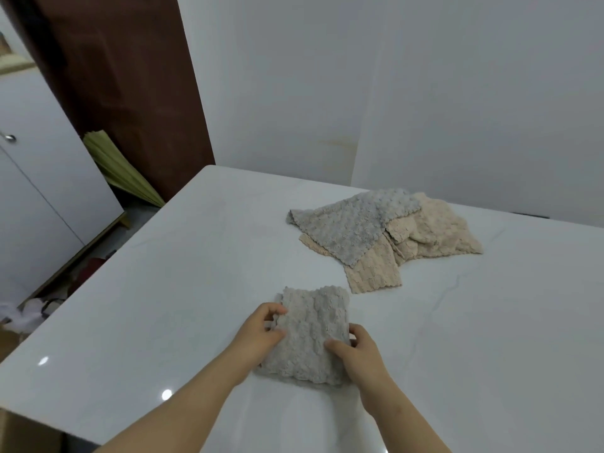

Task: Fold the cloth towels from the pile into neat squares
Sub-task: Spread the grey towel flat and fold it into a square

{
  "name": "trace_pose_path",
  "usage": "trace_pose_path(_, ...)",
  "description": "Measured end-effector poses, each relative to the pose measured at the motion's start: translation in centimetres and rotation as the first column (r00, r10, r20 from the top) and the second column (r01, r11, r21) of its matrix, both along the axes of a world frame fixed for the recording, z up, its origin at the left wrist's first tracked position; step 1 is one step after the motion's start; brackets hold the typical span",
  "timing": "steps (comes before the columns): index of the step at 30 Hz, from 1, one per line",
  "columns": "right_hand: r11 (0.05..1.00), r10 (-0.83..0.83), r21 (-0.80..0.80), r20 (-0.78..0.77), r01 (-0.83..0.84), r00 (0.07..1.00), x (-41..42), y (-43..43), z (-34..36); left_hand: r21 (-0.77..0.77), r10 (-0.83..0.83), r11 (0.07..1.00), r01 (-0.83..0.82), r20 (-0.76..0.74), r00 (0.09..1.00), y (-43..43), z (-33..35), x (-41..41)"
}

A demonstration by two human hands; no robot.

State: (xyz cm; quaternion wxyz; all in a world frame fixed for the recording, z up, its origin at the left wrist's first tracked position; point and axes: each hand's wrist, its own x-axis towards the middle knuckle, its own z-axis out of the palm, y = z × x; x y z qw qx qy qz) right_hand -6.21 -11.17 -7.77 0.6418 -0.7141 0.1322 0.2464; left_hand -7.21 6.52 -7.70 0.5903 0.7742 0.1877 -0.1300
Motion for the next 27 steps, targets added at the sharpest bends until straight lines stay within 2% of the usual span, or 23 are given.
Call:
trace_pose_path(3, 0.996, 0.019, 0.085, -0.049, -0.015, 0.999, 0.7, 2.0, 0.7, 0.004, 0.015, 1.000, -0.015, 0.027, 1.000, 2.0, 0.5, 0.9)
trace_pose_path(6, 0.993, 0.062, 0.104, -0.086, -0.053, 0.994, 1.9, 4.8, 1.1, -0.008, 0.022, 1.000, -0.022, 0.030, 0.999, 5.0, 0.8, 2.1)
trace_pose_path(10, 0.993, 0.073, 0.091, -0.044, -0.069, 0.996, 4.0, 10.3, 1.2, -0.022, 0.021, 1.000, -0.020, 0.041, 0.999, 10.4, 0.9, 4.2)
trace_pose_path(15, 0.993, 0.001, 0.119, -0.014, 0.001, 1.000, 6.8, 17.8, 1.4, -0.038, 0.018, 0.999, -0.015, 0.062, 0.998, 18.0, 0.6, 7.1)
trace_pose_path(19, 0.991, -0.052, 0.119, -0.037, 0.056, 0.998, 9.2, 23.3, 1.0, 0.040, 0.020, 0.999, -0.025, 0.130, 0.991, 23.3, 0.6, 9.4)
trace_pose_path(27, 0.997, -0.027, 0.071, -0.047, 0.030, 0.999, 12.7, 31.9, 0.1, 0.200, 0.009, 0.979, -0.042, 0.160, 0.987, 31.3, -0.1, 12.5)
